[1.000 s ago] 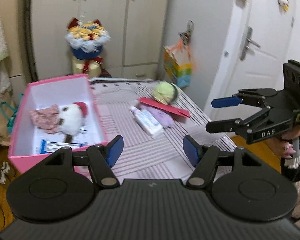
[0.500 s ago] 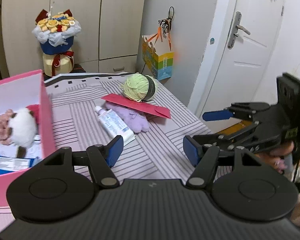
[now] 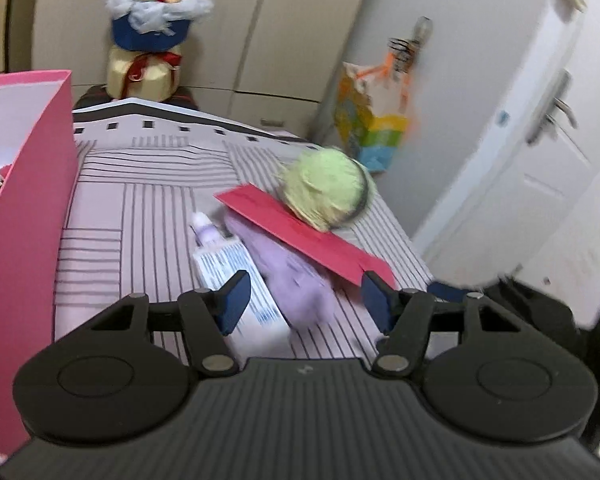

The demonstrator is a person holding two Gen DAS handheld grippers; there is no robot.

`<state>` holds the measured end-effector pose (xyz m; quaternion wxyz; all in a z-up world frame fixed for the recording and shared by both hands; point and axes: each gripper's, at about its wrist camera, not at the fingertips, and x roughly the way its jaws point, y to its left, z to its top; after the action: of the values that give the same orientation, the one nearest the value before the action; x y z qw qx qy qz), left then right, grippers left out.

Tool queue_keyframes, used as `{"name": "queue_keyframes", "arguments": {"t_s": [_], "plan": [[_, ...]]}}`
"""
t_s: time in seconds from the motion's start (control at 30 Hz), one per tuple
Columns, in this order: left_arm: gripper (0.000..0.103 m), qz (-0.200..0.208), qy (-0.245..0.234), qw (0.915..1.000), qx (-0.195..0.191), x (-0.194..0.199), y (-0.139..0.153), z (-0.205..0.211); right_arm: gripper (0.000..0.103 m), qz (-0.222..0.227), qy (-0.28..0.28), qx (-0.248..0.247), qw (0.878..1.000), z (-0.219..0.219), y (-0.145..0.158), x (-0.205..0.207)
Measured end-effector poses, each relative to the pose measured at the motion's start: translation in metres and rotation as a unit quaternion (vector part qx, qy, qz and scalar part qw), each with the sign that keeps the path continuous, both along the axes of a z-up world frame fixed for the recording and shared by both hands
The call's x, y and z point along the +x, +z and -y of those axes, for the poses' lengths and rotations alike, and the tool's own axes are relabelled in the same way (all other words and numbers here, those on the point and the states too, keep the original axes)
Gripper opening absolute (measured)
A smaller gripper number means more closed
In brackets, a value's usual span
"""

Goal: Organize soft objects
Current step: 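Grasp the red card with the right tool while the left tool grasps its other end, then lift the red card with both tools toward the pink box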

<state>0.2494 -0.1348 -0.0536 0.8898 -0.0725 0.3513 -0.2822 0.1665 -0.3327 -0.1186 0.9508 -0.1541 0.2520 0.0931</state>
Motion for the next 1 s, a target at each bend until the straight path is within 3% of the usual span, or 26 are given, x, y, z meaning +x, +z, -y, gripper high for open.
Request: {"name": "queue_keyframes", "arguments": {"t_s": [0.17, 0.3, 0.43, 0.63, 0.73, 0.83, 0.87, 0.93, 1.0], "plan": [[0.051, -0.003, 0.041, 0.9989, -0.022, 0.032, -0.007, 0.004, 0.060, 0.012, 0.005, -0.024, 1.000, -0.005, -0.003, 0.013], [0.045, -0.001, 0.059, 0.9981, -0.019, 0.046, -0.010, 0.013, 0.051, 0.013, 0.006, -0.042, 0.999, -0.009, -0.006, 0.021], [0.041, -0.027, 0.069, 0.9969, -0.026, 0.057, -0.022, 0.017, 0.046, 0.014, 0.016, -0.048, 0.999, -0.011, -0.010, 0.023], [0.037, -0.009, 0.091, 0.9956, -0.021, 0.054, -0.029, 0.024, 0.034, 0.014, 0.021, -0.062, 0.998, -0.016, -0.016, 0.028], [0.037, -0.017, 0.091, 0.9950, -0.038, 0.056, -0.031, 0.028, 0.032, 0.012, 0.019, -0.060, 0.998, -0.015, -0.018, 0.031], [0.036, -0.008, 0.105, 0.9937, -0.036, 0.054, -0.035, 0.035, 0.022, 0.018, 0.022, -0.059, 0.998, -0.016, -0.018, 0.029], [0.033, 0.000, 0.112, 0.9932, -0.034, 0.053, -0.035, 0.038, 0.020, 0.021, 0.021, -0.058, 0.998, -0.017, -0.018, 0.028], [0.017, 0.007, 0.122, 0.9920, -0.031, 0.050, -0.036, 0.039, 0.016, 0.030, 0.017, -0.062, 0.997, -0.018, -0.018, 0.025], [0.015, 0.012, 0.120, 0.9923, -0.028, 0.047, -0.035, 0.039, 0.012, 0.037, 0.010, -0.059, 0.998, -0.018, -0.017, 0.022]]}}
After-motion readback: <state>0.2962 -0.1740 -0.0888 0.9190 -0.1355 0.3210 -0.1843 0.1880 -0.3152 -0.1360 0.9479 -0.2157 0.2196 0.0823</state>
